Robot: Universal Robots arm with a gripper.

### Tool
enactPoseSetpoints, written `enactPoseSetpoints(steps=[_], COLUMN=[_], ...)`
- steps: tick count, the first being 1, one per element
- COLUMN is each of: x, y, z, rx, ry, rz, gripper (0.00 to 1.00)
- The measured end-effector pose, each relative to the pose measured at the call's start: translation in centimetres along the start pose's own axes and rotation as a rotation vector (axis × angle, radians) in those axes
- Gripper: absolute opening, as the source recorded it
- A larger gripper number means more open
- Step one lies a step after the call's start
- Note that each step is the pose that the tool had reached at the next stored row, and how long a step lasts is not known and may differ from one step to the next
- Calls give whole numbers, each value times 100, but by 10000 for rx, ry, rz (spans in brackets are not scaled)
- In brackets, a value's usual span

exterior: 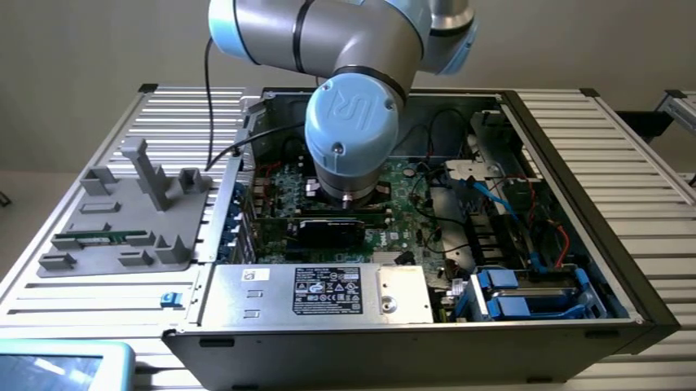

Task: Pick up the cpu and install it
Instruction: 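Install the second cpu locking lever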

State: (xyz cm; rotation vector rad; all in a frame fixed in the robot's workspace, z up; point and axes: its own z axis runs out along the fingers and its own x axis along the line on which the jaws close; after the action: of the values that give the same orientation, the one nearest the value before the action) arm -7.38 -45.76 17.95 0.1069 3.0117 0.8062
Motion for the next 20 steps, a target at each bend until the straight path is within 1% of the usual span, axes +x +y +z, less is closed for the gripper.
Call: enactPoseSetpoints(steps=[3, 10, 13, 15, 18, 20], x=[1, 19, 22, 22, 25, 26], y=[6, 7, -3, -11, -26, -32], z=[14, 19, 15, 3, -2, -7], rx=[-14, -16, -22, -8, -23, -19], ry=[-2, -5, -5, -3, -10, -8], rz=[-1, 4, 3, 5, 0, 0], gripper=[9, 9, 9, 9, 9, 9])
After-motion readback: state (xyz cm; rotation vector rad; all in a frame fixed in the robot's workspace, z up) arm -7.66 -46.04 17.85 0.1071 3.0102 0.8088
